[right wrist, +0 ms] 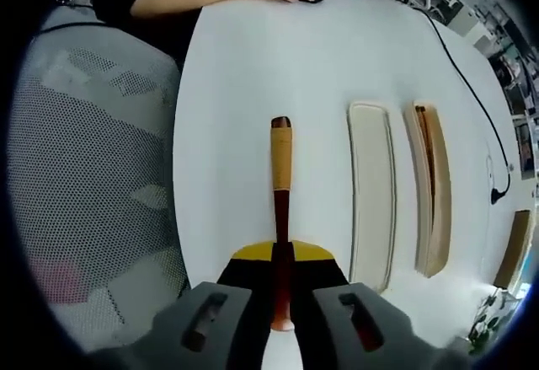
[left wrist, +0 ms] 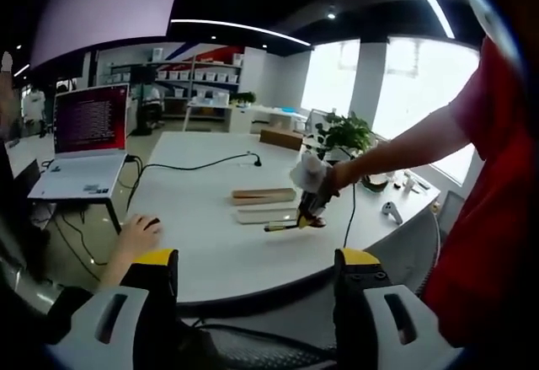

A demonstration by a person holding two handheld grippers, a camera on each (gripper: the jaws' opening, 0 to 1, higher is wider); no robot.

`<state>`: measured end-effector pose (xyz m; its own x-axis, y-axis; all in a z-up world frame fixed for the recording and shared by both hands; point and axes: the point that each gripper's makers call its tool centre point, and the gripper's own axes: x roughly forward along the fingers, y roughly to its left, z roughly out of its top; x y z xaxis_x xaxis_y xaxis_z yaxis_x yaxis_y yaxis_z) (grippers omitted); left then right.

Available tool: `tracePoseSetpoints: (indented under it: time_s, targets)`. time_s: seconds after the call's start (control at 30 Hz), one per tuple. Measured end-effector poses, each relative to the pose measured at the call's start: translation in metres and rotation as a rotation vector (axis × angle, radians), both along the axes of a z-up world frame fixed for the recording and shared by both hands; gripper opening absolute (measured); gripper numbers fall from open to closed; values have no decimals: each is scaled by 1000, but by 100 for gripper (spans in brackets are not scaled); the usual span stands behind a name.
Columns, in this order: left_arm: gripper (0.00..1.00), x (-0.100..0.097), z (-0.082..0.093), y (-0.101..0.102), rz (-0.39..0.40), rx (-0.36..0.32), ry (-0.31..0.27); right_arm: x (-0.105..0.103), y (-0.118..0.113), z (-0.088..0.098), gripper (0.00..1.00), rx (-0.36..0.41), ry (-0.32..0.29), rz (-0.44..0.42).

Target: Arrange the utensils inside the cutlery case until each visible utensil rests in its matching compartment.

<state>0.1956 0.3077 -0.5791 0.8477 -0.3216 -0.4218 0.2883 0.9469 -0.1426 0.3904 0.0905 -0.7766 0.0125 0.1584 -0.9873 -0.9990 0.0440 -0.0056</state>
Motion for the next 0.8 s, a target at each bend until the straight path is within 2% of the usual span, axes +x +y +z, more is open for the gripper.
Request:
tracePoseSetpoints:
  time_s: [0.13, 0.57, 0.8]
  targets:
    - [77, 2, 0, -1, -4, 3, 0, 7, -2, 10, 1, -9, -7, 27]
    - [77, 6, -3, 3, -7, 7, 9, 34, -4, 37, 1, -10, -10, 37]
    - [77, 13, 1, 3, -16, 18, 2, 45, -5, 51, 1, -12, -9, 33]
